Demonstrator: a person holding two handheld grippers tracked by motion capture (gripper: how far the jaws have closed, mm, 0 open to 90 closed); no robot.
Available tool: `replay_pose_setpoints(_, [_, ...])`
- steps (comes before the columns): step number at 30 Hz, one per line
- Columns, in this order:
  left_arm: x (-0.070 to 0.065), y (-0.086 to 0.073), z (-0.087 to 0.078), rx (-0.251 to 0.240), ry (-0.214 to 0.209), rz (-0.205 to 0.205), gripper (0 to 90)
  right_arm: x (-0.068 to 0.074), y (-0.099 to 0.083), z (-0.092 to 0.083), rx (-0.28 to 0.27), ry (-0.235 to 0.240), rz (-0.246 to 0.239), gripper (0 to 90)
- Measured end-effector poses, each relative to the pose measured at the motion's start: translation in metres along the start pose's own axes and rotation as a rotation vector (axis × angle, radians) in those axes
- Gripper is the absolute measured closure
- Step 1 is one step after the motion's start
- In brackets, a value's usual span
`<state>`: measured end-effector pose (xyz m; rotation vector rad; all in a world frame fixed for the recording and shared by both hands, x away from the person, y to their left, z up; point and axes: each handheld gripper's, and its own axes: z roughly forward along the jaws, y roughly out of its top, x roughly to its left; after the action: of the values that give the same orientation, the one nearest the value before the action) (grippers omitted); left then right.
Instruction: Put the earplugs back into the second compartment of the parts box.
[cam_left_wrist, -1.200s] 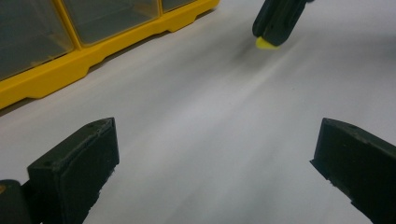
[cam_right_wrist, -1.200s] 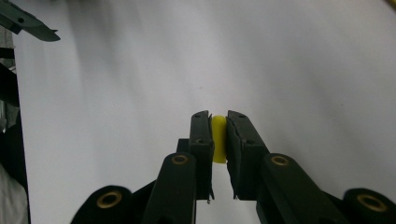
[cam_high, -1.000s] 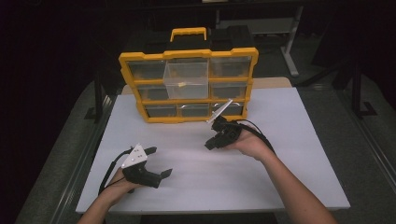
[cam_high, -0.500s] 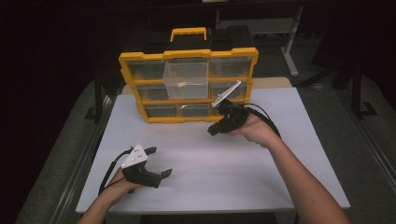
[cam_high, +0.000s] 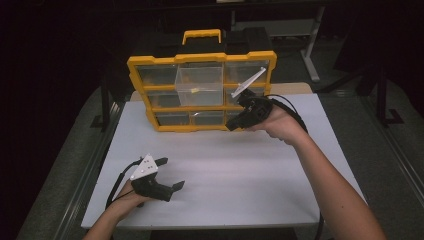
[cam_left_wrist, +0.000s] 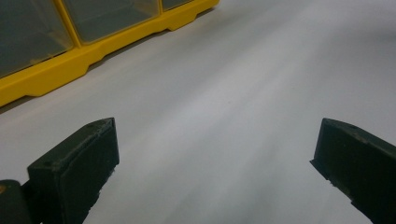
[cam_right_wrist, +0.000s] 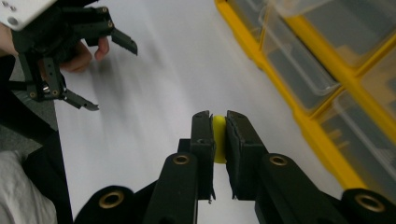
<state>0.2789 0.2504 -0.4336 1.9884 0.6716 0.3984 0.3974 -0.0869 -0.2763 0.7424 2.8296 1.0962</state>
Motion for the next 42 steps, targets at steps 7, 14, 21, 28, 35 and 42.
replay_pose_setpoints(7, [0.000, 0.000, 0.000, 0.001, -0.001, -0.001, 0.0, -0.004, 0.015, -0.023, -0.027, -0.020, -0.004, 80.6])
replay_pose_setpoints(14, [0.000, 0.000, 0.000, 0.006, -0.003, 0.000, 0.0, -0.005, 0.032, -0.046, -0.047, -0.052, -0.018, 80.6])
replay_pose_setpoints(21, [0.000, 0.000, 0.000, 0.004, 0.000, -0.003, 0.0, -0.004, 0.051, -0.070, -0.077, -0.077, -0.020, 80.6])
replay_pose_setpoints(28, [0.000, 0.000, 0.000, 0.005, -0.001, -0.005, 0.0, -0.004, 0.071, -0.091, -0.128, -0.089, -0.026, 80.7])
replay_pose_setpoints(35, [0.000, 0.000, 0.001, 0.006, -0.002, -0.005, 0.0, -0.006, 0.086, -0.095, -0.183, -0.081, -0.020, 80.7])
replay_pose_setpoints(42, [0.000, 0.000, 0.001, 0.006, -0.004, -0.005, 0.0, -0.005, 0.098, -0.081, -0.179, -0.072, -0.021, 80.6])
